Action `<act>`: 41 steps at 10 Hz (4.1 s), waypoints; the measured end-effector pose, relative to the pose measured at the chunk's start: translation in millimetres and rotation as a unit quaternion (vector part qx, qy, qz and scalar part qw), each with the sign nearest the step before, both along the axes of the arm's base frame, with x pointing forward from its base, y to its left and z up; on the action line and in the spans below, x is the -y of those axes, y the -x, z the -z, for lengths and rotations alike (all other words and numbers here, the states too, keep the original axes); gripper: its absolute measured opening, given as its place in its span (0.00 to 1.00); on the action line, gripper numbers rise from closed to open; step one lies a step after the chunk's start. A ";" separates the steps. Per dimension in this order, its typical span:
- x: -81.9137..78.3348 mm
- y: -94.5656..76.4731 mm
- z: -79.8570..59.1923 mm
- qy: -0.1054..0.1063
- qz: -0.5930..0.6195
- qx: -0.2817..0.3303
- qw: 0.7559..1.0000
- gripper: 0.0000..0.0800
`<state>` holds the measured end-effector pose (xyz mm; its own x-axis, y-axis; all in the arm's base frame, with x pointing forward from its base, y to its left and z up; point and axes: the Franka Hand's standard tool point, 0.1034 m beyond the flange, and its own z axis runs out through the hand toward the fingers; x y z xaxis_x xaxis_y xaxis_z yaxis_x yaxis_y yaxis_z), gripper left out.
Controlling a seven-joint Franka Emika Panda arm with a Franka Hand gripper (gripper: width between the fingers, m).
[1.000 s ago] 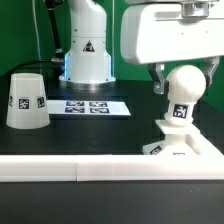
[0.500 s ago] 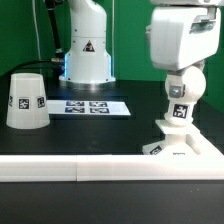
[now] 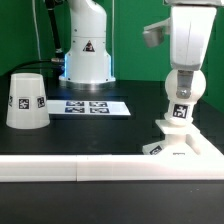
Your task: Assemble lamp
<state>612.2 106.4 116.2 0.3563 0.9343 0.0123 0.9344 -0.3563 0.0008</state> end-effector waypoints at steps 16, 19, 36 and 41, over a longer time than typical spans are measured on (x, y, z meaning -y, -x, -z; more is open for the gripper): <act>6.7 0.3 0.8 -0.015 0.463 -0.008 0.886 0.72; 4.7 1.1 0.9 -0.018 0.583 -0.015 0.812 0.72; -0.9 4.1 3.2 -0.025 0.961 -0.093 0.260 0.72; -4.4 1.5 -1.2 -0.024 0.906 -0.084 0.413 0.87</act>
Offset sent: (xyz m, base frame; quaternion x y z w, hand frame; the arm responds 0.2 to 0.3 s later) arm 0.0000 0.0000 0.0000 0.0000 0.0000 0.0650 0.9979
